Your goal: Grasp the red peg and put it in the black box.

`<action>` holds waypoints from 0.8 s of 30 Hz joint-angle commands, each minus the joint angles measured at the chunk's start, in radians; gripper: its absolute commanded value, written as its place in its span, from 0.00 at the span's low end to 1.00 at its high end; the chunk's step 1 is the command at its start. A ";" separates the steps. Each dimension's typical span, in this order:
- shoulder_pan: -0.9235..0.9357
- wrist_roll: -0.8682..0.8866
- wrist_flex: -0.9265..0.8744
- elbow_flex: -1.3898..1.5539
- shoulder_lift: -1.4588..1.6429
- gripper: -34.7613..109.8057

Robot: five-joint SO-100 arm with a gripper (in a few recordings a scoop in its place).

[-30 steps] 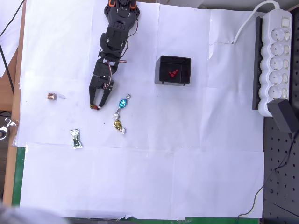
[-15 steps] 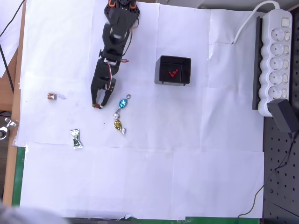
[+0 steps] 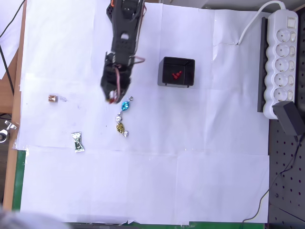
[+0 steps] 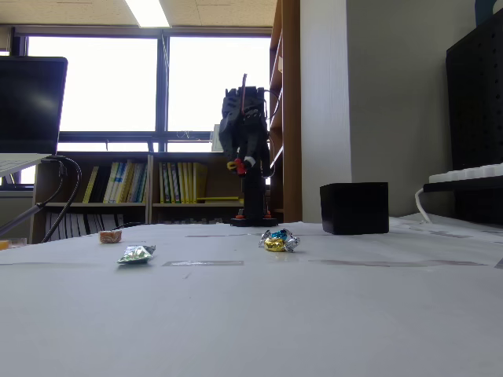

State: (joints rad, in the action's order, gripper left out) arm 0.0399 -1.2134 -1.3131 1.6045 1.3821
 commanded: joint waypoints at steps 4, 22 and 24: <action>-0.295 0.272 -0.253 0.121 -0.170 0.24; -0.776 0.683 -0.018 -0.020 -0.031 0.24; -0.776 0.678 0.015 -0.023 0.005 0.24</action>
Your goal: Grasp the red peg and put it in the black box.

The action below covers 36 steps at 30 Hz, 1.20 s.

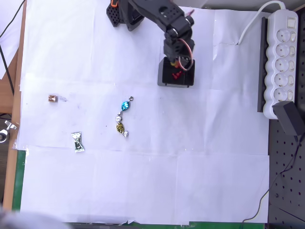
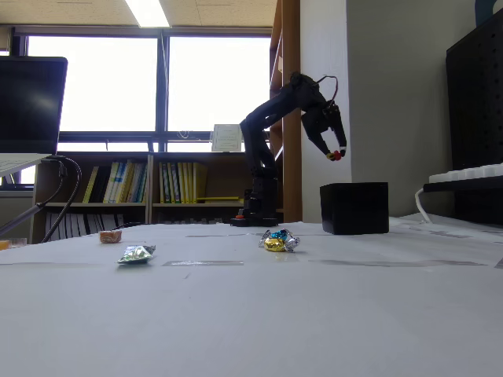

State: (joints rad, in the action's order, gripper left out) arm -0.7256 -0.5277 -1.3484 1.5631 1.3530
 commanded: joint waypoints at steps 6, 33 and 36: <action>-0.002 -0.038 0.106 -0.021 0.069 0.26; 0.066 -0.337 0.020 0.000 -0.233 0.24; 0.066 -0.486 0.077 -0.052 -0.413 0.24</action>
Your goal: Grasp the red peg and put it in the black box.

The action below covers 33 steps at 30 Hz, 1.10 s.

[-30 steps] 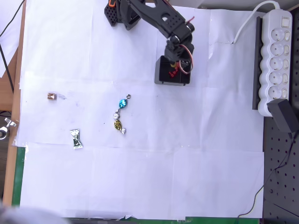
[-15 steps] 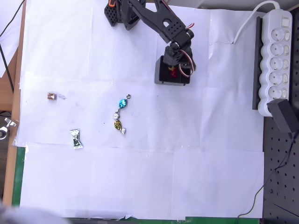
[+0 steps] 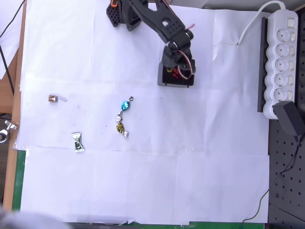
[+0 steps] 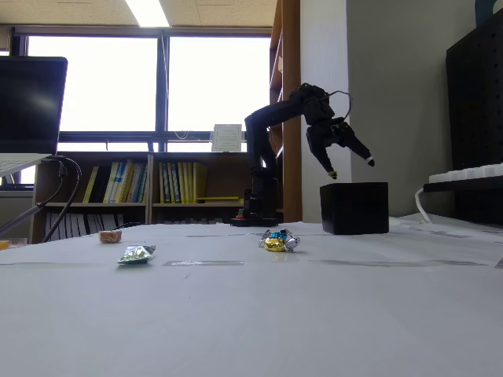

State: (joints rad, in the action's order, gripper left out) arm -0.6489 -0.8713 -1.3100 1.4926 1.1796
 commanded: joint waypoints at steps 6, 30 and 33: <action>0.140 -0.387 0.489 -0.488 -0.669 0.24; 0.571 -0.672 0.183 -1.552 -1.402 0.24; 0.635 -0.684 0.104 -1.552 -1.402 0.24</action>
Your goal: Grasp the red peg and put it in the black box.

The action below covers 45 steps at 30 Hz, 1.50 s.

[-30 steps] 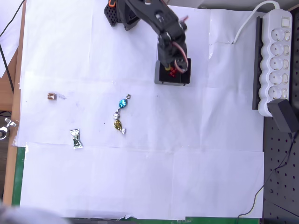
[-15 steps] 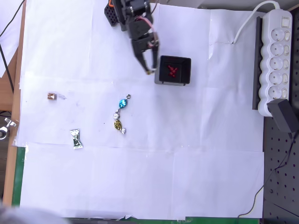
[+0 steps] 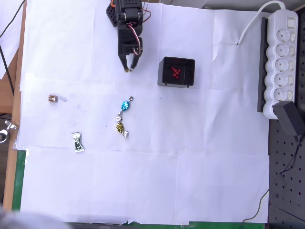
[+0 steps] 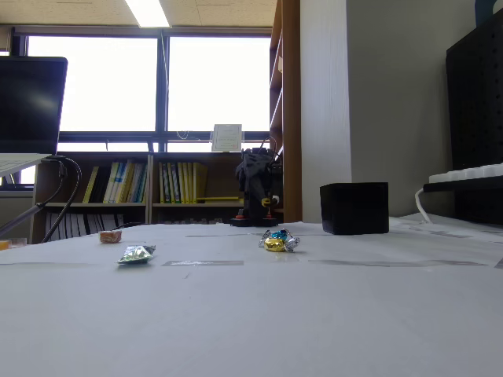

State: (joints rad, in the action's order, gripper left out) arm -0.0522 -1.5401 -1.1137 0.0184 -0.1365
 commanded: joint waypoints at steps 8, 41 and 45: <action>0.097 -0.052 -0.299 -0.078 -0.086 0.24; 0.091 0.029 -0.308 -0.078 -0.086 0.24; 0.091 0.029 -0.308 -0.078 -0.086 0.24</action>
State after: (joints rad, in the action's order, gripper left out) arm 0.0291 -1.5094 -1.3330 0.0184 -0.1365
